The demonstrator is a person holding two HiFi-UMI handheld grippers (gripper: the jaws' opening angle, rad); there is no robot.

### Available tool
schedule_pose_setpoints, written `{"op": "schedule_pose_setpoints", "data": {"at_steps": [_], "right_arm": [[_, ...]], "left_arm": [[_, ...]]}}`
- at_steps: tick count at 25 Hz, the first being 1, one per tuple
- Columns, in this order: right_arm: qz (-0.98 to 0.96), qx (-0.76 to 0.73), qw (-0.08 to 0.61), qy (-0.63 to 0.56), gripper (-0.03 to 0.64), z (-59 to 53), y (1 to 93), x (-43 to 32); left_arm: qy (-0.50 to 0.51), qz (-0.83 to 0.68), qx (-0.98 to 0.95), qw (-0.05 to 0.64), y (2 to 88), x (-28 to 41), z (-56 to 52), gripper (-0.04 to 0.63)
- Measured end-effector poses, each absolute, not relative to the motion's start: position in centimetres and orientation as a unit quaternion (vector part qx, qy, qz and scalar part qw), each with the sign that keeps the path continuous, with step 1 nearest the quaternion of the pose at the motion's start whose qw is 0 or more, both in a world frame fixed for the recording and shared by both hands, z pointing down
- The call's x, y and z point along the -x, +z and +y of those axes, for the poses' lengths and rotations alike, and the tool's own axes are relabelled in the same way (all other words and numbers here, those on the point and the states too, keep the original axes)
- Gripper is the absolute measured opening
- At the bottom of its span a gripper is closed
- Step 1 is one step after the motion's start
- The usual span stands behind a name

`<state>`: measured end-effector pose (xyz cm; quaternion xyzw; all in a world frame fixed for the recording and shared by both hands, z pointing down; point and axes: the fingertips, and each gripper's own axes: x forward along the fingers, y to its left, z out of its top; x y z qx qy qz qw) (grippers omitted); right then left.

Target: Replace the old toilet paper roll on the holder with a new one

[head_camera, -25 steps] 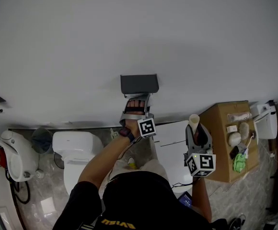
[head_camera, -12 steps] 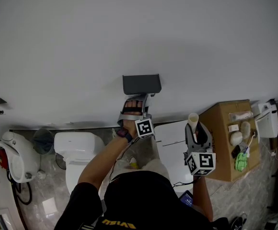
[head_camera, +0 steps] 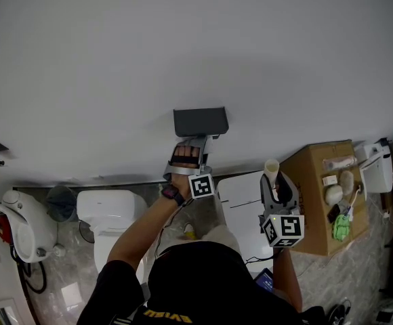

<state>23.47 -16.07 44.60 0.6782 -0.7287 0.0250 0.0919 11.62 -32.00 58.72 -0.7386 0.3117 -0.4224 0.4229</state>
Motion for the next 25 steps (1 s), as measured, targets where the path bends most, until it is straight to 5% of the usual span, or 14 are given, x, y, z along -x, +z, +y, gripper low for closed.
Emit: {"op": "schedule_pose_setpoints", "data": {"at_steps": [9,16,25], "right_arm": [[-0.732,-0.672,0.106,0.027,0.172,-16.9,45.2,-22.5],[-0.744,-0.660,0.105,0.017,0.172,-18.5,44.6,-21.6],[-0.764,-0.639,0.089,-0.003,0.172,-21.6,43.0,-19.3]], "left_arm": [[-0.377,0.370,0.745,0.408,56.2,-8.1,-30.0,0.334],[-0.269,0.462,0.808,0.247,52.4,-3.0,-28.6,0.331],[-0.162,0.579,0.774,0.196,46.9,6.0,-29.0,0.059]]}}
